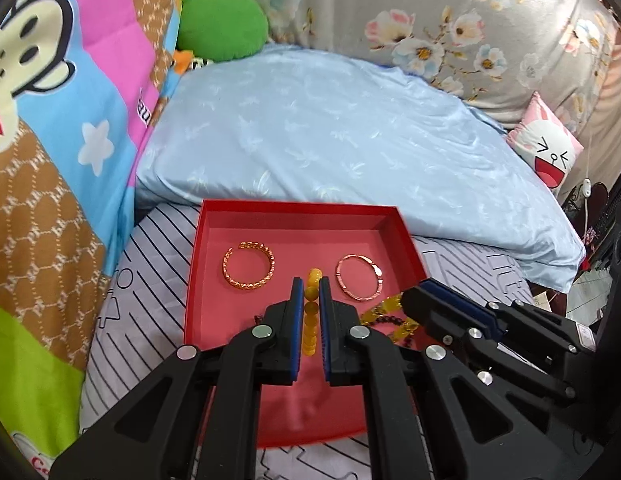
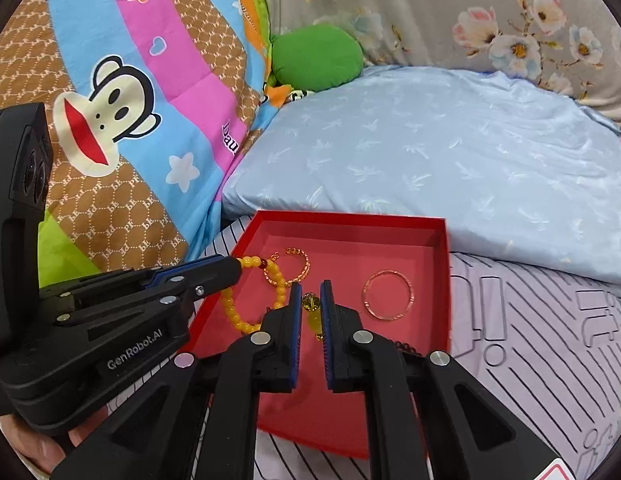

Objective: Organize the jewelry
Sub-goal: 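Lower both yellow bracelets into the red tray and open both tools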

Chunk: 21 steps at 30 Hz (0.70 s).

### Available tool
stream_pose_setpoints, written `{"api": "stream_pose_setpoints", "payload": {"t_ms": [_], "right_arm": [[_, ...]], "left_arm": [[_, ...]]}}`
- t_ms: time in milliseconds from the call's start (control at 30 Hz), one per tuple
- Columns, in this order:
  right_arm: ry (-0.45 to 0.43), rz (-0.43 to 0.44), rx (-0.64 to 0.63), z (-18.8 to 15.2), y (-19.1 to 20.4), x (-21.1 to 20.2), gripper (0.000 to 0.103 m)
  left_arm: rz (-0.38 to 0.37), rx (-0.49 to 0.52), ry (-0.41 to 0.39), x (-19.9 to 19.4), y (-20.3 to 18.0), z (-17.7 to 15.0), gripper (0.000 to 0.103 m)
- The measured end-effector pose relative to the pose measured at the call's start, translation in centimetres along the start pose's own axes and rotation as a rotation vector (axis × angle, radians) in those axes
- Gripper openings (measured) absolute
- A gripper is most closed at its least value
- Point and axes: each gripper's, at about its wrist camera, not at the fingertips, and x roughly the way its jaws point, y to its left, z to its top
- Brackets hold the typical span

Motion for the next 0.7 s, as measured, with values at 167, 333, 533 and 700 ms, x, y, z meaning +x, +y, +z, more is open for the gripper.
{"api": "stream_pose_setpoints", "payload": {"t_ms": [167,333,533,700], "right_arm": [[0.038,0.014,0.017,0.1,-0.2,3.1,0.009],[0.088,-0.011,0.036,-0.5,-1.4,5.9,0.009],[0.114,-0.051,0.028,-1.0,-2.4,7.3,0.009],[0.091,-0.079,0.017,-1.2,-2.4,7.1,0.027]], "left_arm": [[0.027,-0.002,0.040,2.9,1.0,0.1,0.007],[0.063,-0.012,0.078,5.8,2.3,-0.1,0.007],[0.119,-0.003,0.101,7.7,3.2,-0.4,0.008],[0.159,-0.006,0.073,7.6,3.4,-0.5,0.023]]}}
